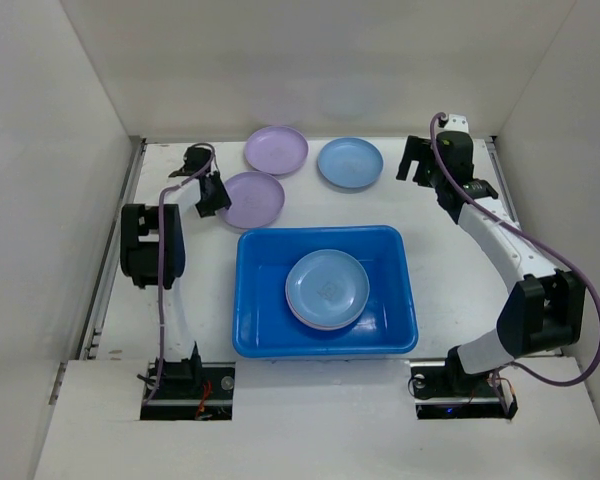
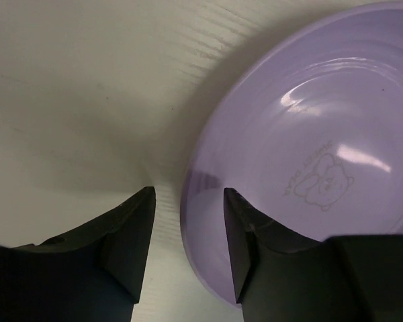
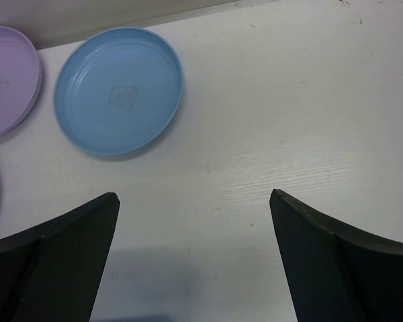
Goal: Place the plates into the plastic bin on the countertop
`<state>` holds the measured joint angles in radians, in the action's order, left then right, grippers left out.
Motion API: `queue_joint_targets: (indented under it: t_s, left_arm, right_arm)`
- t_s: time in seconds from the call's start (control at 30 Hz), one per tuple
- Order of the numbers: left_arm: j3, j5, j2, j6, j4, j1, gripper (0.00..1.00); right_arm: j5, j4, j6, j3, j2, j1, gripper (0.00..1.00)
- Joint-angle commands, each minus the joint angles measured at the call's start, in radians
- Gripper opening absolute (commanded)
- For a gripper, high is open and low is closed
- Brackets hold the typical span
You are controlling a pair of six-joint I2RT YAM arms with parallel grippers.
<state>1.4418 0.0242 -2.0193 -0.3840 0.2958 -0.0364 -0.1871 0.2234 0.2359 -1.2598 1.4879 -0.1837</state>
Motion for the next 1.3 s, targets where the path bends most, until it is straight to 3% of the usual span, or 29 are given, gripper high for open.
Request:
queue_joint_targets:
  t_s: [0.0,0.1,0.2,0.47,0.67,0.83,1.03,1.17,1.27]
  left_arm:
    - [0.054,-0.039,-0.012,0.049,0.009,-0.03,0.38]
    - [0.066,-0.069,-0.03,0.071,0.026,-0.046,0.15]
    - [0.068,-0.096,-0.019,0.082,0.042,-0.047,0.03]
    - [0.016,-0.113,0.269,0.077,0.061,0.023,0.0]
    - [0.051,-0.034,0.513,0.091,0.201,0.01,0.0]
    - [0.058,0.115,0.674,0.1,0.339,-0.145,0.01]
    - [0.043,0.161,0.715,0.207,0.546,-0.419,0.01]
    - [-0.038,0.174,0.745,0.215,0.549,-0.553,0.01]
    - [-0.09,0.172,0.735,0.214,0.549,-0.622,0.02]
  right_arm:
    - [-0.002,-0.029,0.003,-0.02,-0.006,0.007,1.0]
    - [-0.002,-0.033,0.003,-0.018,-0.005,0.007,1.0]
    - [-0.002,-0.036,0.003,-0.018,0.0,0.003,1.0]
    - [0.003,-0.055,0.008,-0.02,0.011,0.002,1.0]
    - [-0.017,-0.049,0.031,-0.056,0.06,0.013,1.0]
    - [-0.015,-0.016,0.023,-0.112,0.104,0.01,1.0]
    - [0.173,-0.09,0.098,-0.11,0.118,0.026,1.0]
    - [0.218,-0.036,0.18,-0.163,0.167,0.068,1.0]
    - [0.271,0.026,0.128,-0.233,0.216,0.082,1.0]
